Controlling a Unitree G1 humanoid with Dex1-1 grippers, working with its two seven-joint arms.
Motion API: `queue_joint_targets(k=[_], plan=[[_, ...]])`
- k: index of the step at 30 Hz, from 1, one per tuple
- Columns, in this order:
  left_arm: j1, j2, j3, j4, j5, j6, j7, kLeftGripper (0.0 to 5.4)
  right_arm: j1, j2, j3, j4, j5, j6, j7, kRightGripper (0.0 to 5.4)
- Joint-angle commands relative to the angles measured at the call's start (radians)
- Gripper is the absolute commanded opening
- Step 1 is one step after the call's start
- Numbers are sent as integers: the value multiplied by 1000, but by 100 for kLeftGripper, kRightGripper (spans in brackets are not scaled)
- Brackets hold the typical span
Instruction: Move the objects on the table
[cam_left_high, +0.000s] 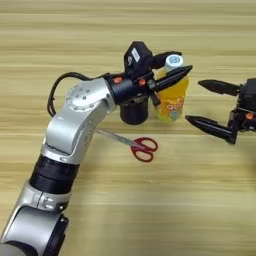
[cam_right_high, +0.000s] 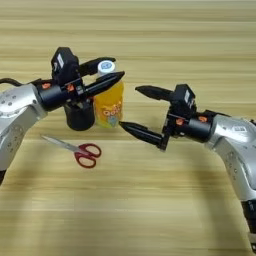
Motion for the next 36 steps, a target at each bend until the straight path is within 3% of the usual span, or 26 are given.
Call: queue_joint_targets(k=[1,10,21,36], plan=[[-16,3,0,-23,-23,5,-6,173,-59,12,35,35,-39,10,2,540],[-20,3,-7,-20,-24,4,-16,173,-114,51,95,77,-98,9,-7,540],[-24,0,-15,-17,-26,4,-21,173,-155,102,135,96,-126,20,-7,540],[-12,6,-35,-17,-19,-13,-29,173,-181,117,142,110,-137,22,-2,371]])
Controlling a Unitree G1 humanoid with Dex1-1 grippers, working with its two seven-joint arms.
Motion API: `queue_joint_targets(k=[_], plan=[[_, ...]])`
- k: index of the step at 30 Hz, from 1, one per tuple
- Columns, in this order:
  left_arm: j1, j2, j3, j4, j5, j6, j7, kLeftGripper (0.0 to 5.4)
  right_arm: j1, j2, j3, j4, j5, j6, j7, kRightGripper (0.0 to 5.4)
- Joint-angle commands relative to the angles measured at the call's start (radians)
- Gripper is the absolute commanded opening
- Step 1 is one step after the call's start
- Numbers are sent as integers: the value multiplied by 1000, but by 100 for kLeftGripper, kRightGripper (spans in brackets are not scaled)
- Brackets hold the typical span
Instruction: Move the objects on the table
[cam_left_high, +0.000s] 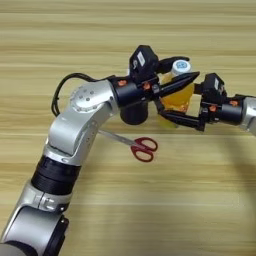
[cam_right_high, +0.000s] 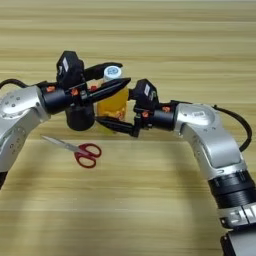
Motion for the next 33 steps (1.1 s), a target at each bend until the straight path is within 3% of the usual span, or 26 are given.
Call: queue_joint_targets(k=[1,12,19,20,33], plan=[[-12,6,-8,-17,3,-16,-4,173,-24,-1,6,-8,0,12,18,359],[0,9,-20,-16,7,-36,-3,173,-26,-1,-4,-20,9,14,21,344],[21,6,-23,-38,-6,-89,-25,173,-13,2,-23,-26,18,10,12,344],[24,6,-23,-40,-6,-96,-25,202,-11,2,-27,-27,20,10,11,343],[43,-8,3,-82,-18,-159,8,340,47,2,-101,-33,19,-3,-37,343]])
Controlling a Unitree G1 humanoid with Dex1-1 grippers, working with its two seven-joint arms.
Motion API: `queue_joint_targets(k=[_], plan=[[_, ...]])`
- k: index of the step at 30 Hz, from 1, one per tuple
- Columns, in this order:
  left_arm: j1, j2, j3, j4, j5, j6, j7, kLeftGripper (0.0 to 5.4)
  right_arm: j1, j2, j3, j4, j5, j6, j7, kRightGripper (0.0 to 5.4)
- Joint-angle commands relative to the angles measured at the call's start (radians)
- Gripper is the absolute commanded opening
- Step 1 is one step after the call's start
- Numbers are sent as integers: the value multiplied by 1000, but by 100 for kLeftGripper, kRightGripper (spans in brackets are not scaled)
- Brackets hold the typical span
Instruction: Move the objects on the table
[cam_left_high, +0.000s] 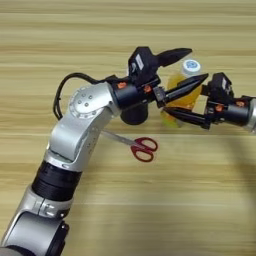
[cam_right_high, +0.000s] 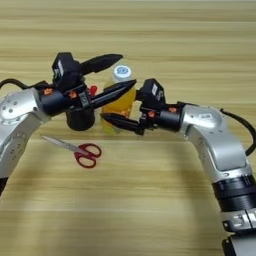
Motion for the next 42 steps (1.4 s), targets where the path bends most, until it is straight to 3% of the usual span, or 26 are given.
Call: queue_joint_targets(k=[1,6,9,17,22,26,31,42], plan=[[12,-3,26,-42,-22,-26,12,343,11,0,-45,-11,1,-17,-46,343],[49,-9,67,-60,-29,-61,47,393,46,8,-66,15,-82,-55,-174,343],[74,-8,87,-34,-7,-102,72,421,71,29,-79,22,-120,-69,-259,343],[147,-2,195,174,129,-244,256,503,92,108,-134,102,-201,-97,-500,343],[183,-12,241,375,249,-420,406,540,93,149,-176,234,-255,-190,-634,343],[163,-6,288,507,284,-521,492,540,91,154,-192,308,-290,-236,-695,343],[123,4,333,655,297,-579,564,540,107,140,-210,347,-308,-251,-730,343],[103,1,329,747,301,-642,583,540,156,122,-229,352,-312,-238,-728,343]])
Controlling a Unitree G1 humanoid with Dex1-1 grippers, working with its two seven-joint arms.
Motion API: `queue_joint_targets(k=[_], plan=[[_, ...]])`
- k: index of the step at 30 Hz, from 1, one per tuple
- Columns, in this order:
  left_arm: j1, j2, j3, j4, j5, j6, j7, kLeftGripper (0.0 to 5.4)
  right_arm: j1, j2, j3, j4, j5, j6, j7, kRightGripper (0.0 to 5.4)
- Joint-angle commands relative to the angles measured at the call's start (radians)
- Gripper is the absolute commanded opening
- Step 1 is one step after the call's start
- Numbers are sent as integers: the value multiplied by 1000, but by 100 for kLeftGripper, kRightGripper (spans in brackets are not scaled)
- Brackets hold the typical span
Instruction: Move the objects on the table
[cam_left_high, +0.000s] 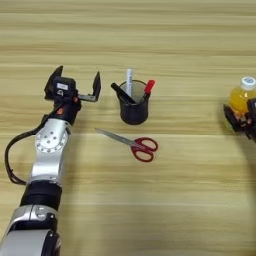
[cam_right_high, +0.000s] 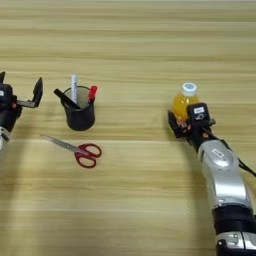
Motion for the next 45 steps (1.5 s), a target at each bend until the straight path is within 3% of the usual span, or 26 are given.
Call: queue_joint_targets(k=[1,15,16,32,45], plan=[[-15,2,-4,21,14,-16,6,540,13,-7,-8,-1,0,-9,3,343],[-27,11,7,13,-6,-12,-4,540,23,7,2,3,0,-1,-2,343],[-29,10,10,10,-13,-6,-8,540,25,8,5,2,-1,0,-2,371],[-55,22,20,9,-19,-8,-17,540,26,10,5,-6,-1,5,-6,536],[-62,25,19,3,-12,-10,-11,540,11,18,-27,-67,14,-99,-38,539]])
